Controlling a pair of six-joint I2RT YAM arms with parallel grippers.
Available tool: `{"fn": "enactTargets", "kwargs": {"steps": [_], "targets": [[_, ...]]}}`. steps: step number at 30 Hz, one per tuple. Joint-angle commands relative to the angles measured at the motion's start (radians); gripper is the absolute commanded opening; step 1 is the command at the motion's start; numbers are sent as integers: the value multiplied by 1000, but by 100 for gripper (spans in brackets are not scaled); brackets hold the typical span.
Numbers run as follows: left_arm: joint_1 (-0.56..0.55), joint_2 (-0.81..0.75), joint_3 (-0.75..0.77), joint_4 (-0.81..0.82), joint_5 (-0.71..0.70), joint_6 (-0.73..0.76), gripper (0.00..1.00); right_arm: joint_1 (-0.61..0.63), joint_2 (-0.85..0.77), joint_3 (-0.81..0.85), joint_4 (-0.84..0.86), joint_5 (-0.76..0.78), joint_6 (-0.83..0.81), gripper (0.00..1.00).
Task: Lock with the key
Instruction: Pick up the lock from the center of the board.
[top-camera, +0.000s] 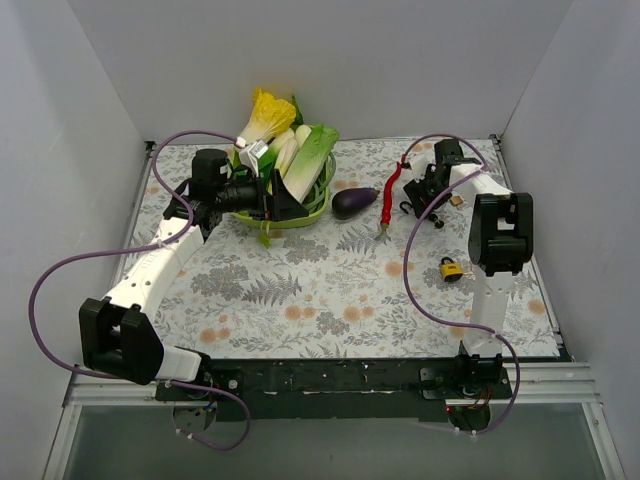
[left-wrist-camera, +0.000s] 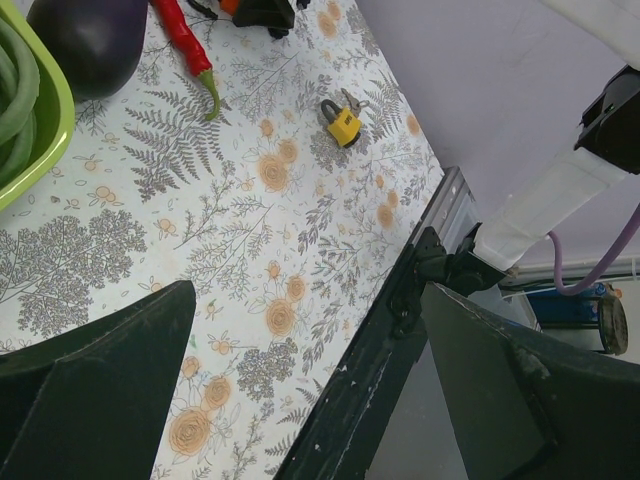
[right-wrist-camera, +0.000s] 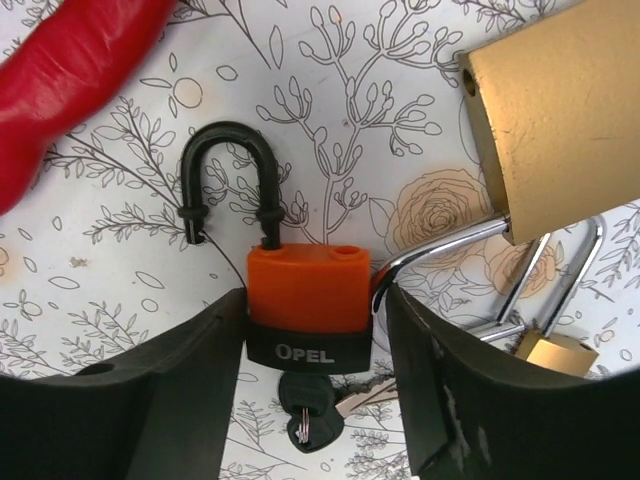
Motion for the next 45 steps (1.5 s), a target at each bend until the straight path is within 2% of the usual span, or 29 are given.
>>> {"fn": "enactTargets", "kwargs": {"steps": [1, 2, 3, 5, 6, 10, 18, 24, 29, 34, 37, 42, 45], "targets": [[8, -21, -1, 18, 18, 15, 98, 0, -3, -41, 33, -2, -13, 59], [9, -21, 1, 18, 18, 15, 98, 0, -4, -47, 38, 0, -13, 56], [8, -19, 2, 18, 19, 12, 98, 0, -4, -56, 43, 3, -13, 47], [8, -16, 5, 18, 21, 9, 98, 0, -14, -59, 47, 13, -15, 38], [8, -16, 7, 17, 22, 9, 98, 0, -18, -64, 46, 17, -20, 27], [8, -14, 13, 9, 21, 13, 98, 0, -95, -78, 43, 7, -42, 1], [8, -10, 22, 9, 4, 0, 98, 0, -227, -65, -9, -39, -108, 1], [8, 10, 41, -34, -7, -5, 98, 7, -349, -76, -95, -154, -174, 1], [8, -19, -11, -9, 109, 56, 97, 56, -458, -75, -258, -305, -279, 1], [6, -44, -82, 20, 284, 159, 92, 182, -599, -102, -385, -397, -296, 1], [2, -47, -120, 41, 343, 190, 89, 291, -684, -136, -393, -439, -267, 1], [-52, -18, -143, 66, 352, 191, 82, 478, -797, -206, -361, -414, -196, 1], [-107, -27, -159, 98, 346, 185, 76, 540, -814, -193, -367, -413, -170, 1]]}}
